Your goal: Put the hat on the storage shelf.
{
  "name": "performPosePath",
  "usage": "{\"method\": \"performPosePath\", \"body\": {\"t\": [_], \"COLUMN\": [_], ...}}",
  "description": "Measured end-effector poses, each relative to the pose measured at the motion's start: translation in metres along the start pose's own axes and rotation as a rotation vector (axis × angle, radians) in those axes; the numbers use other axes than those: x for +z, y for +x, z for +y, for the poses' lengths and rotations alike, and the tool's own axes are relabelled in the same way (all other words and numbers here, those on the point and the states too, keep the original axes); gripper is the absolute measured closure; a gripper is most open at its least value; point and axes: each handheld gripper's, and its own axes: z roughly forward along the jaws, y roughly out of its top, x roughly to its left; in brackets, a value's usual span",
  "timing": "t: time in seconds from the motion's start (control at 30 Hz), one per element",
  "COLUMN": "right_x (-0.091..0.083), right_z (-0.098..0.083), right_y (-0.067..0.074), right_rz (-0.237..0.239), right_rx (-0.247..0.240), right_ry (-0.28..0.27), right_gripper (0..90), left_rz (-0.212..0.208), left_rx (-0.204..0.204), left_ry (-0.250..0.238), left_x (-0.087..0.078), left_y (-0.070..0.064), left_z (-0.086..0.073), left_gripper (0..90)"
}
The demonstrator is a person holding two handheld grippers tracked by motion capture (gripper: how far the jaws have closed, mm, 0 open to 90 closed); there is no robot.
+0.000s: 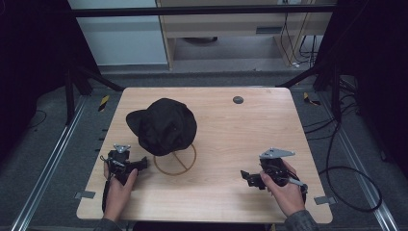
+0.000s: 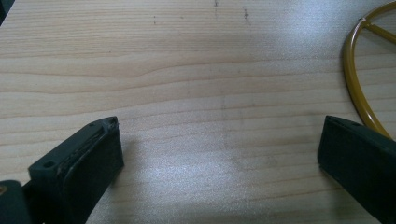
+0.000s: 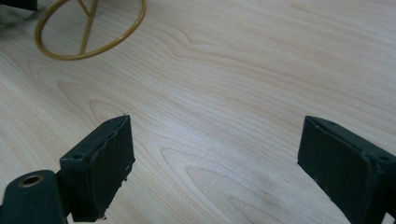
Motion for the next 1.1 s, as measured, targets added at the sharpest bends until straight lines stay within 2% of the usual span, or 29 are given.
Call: {"method": "performPosePath", "body": {"t": [0.27,0.57,0.9,1.1], "right_x": [0.017,0.034,0.048,0.057], "right_z": [-0.007,-0.006,-0.007,-0.009], "right_y": [-0.003,-0.005,-0.005,-0.002], "right_rz": [-0.008,-0.051,-0.075,-0.086], "right_rx": [0.018,0.049,0.071,0.065], "right_ry": [0.012,-0.002,-0.003,0.020], "right_gripper": [10.1,9.8,9.7,8.8], "left_rz": [0.000,0.000,0.000,-0.001], "left_rx": [0.000,0.000,0.002,0.005], "left_ry": [0.000,0.000,0.001,0.001], "left_x": [0.000,0.000,0.000,0.001], "left_y": [0.000,0.000,0.001,0.003], "left_z": [0.000,0.000,0.000,0.001], "left_gripper": [0.0,0.0,0.0,0.0]}}
